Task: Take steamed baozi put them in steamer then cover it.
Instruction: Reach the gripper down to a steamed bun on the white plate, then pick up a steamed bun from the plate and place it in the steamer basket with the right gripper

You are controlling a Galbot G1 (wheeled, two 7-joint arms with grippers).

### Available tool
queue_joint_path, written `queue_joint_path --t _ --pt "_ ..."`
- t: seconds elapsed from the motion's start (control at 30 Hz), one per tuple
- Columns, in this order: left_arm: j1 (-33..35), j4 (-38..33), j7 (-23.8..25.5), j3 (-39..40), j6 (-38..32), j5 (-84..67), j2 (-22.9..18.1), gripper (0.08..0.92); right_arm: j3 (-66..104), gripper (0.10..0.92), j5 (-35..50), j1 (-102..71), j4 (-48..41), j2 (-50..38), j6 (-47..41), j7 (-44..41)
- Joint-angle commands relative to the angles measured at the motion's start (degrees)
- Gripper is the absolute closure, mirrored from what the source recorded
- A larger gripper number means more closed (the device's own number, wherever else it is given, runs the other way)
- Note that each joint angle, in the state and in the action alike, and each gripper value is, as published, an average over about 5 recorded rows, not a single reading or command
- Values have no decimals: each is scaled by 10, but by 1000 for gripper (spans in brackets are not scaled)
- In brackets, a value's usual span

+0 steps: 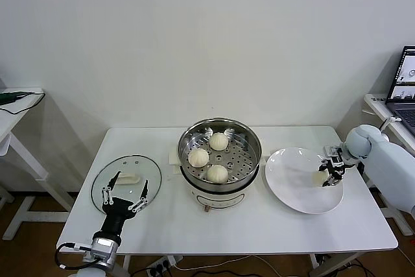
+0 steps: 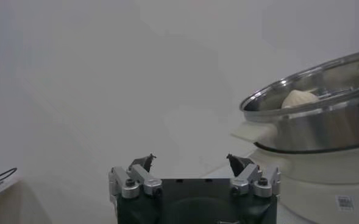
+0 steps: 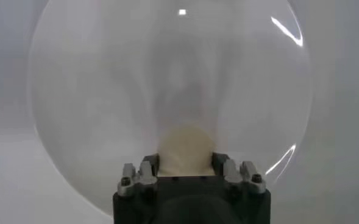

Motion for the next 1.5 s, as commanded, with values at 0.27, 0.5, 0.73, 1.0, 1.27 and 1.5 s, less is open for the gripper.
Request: queue_joint_path --t 0.27,0.5,0.73,1.0,1.27,1.5 --pt "-1 -5 0 3 0 1 -2 177 -213 431 231 176 210 -153 -119 -25" --pt "-2 -11 0 6 0 0 1 177 -414 431 345 388 393 -219 -195 -32" --pt "2 -21 2 5 -3 -3 10 177 -623 431 436 629 498 -175 -251 -15" --pt "4 -31 3 1 -7 -6 15 177 -658 431 539 686 538 -65 -313 26" --pt "3 -36 4 -6 -6 -12 20 177 -601 431 572 606 489 41 -367 73" --pt "4 -33 4 -11 -7 -13 19 177 -559 425 539 526 402 98 -380 80"
